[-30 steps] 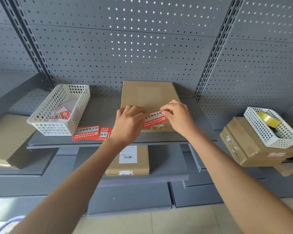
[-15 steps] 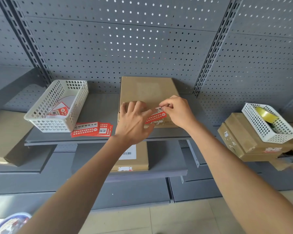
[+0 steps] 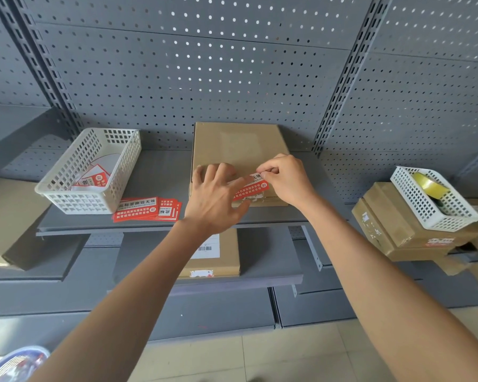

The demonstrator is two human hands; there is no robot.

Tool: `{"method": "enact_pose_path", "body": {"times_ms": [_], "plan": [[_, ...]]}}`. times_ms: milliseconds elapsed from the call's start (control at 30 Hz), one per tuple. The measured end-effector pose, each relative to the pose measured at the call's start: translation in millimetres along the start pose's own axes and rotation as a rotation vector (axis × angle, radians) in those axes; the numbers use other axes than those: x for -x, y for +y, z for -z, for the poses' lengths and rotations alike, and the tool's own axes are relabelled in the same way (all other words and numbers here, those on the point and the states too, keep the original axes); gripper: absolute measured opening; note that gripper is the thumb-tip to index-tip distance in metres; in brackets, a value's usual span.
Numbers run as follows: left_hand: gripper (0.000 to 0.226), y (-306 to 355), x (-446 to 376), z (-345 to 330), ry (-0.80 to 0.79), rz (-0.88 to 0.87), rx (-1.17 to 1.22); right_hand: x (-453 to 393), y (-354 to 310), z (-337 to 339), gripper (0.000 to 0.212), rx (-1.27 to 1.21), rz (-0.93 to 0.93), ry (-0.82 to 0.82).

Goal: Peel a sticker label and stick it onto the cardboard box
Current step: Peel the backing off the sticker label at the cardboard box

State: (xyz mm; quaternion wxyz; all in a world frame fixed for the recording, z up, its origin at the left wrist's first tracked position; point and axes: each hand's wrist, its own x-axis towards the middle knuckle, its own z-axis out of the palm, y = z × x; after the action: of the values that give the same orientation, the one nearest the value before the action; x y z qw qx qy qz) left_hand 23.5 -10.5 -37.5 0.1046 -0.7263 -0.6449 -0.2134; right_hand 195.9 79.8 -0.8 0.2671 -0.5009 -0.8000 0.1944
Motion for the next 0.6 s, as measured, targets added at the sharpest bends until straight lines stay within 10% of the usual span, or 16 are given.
{"method": "enact_pose_path", "body": {"times_ms": [600], "plan": [[0.050, -0.2, 2.2, -0.5, -0.006, 0.001, -0.023, 0.5, -1.0, -1.0, 0.015, 0.028, -0.011, 0.007]]}}
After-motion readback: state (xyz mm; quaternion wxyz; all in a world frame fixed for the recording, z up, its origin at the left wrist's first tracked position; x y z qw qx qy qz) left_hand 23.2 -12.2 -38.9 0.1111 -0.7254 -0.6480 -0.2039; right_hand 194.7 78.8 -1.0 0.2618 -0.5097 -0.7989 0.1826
